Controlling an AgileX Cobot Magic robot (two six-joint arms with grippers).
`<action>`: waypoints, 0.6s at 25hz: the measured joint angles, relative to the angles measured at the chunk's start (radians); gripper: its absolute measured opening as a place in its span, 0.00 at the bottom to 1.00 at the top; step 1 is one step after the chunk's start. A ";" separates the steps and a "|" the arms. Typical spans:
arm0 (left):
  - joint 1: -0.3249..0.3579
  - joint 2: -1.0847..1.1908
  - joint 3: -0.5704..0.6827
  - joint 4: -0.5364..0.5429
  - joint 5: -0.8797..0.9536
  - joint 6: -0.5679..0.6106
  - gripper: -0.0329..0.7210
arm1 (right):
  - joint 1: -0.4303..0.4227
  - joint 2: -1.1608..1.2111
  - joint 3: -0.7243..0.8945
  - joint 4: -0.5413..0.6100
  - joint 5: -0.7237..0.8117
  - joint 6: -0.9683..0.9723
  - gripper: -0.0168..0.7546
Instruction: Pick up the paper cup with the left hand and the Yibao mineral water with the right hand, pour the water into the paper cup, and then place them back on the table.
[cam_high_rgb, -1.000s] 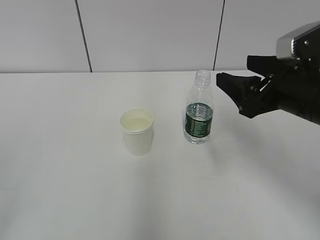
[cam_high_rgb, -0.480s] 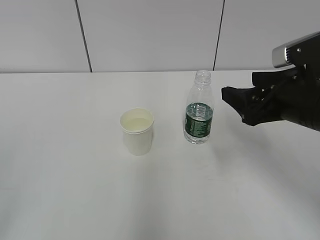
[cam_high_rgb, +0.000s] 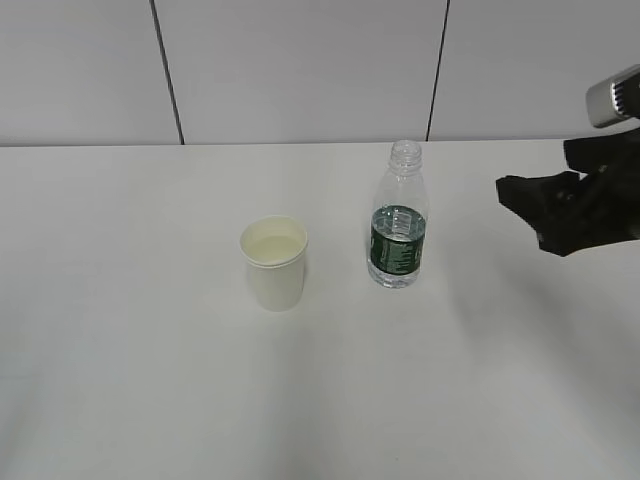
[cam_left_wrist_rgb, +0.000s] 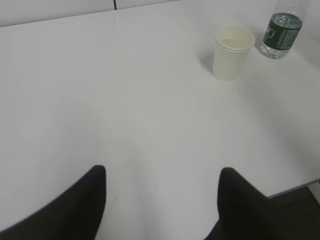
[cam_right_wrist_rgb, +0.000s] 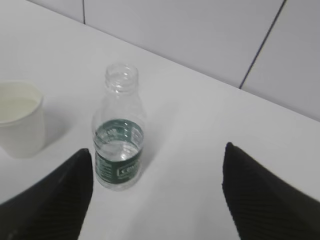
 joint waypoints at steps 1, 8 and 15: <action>0.000 0.000 0.000 0.000 0.000 0.000 0.68 | 0.000 -0.024 0.000 -0.003 0.039 0.000 0.79; 0.000 0.000 0.000 0.000 0.000 0.000 0.66 | 0.000 -0.151 0.000 -0.011 0.260 0.002 0.79; 0.000 0.000 0.000 0.000 0.000 0.000 0.66 | 0.000 -0.260 0.000 -0.001 0.415 0.002 0.79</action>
